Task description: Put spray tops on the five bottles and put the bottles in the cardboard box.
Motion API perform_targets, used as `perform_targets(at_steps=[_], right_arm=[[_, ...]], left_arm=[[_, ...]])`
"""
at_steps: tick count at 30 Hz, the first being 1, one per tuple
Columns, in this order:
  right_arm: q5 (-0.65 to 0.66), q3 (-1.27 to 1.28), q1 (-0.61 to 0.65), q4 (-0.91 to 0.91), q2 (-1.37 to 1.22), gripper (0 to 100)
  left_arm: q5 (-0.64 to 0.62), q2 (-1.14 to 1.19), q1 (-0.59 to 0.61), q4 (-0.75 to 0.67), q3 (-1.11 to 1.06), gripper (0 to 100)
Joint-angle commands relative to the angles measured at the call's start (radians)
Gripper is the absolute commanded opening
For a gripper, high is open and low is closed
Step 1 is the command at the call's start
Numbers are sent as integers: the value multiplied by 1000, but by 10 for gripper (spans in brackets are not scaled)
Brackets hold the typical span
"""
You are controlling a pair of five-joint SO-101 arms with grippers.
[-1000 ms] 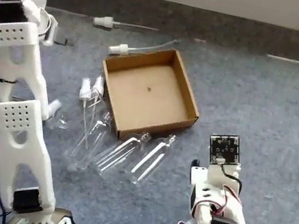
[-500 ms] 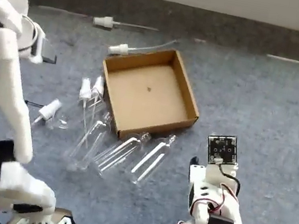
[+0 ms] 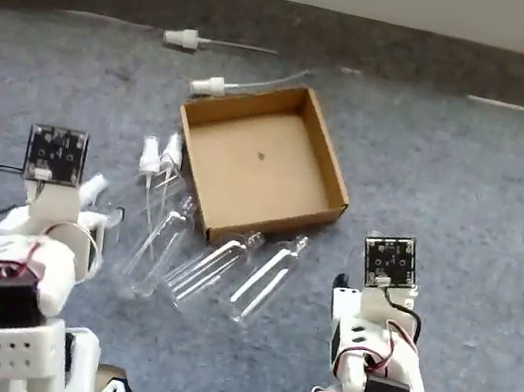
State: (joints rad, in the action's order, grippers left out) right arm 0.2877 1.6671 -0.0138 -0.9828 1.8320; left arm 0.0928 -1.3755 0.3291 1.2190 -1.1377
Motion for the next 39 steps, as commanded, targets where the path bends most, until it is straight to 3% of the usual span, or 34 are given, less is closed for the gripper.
perform_targets(at_steps=[1,4,12,16,21,39], right_arm=[[6,143,-4,16,4,6],[6,143,-4,16,4,6],[6,143,-4,16,4,6],[6,143,-4,-28,4,6],[8,143,-4,-283,7,6],[8,143,-2,-274,4,6]], left_arm=[[-9,-361,-19,-55,-242,249],[-9,-479,-21,-63,-317,249],[-9,-410,-12,-252,-559,248],[-9,-412,-13,-132,-559,248],[-9,-418,-15,137,-559,247],[-9,-421,-15,126,-559,246]])
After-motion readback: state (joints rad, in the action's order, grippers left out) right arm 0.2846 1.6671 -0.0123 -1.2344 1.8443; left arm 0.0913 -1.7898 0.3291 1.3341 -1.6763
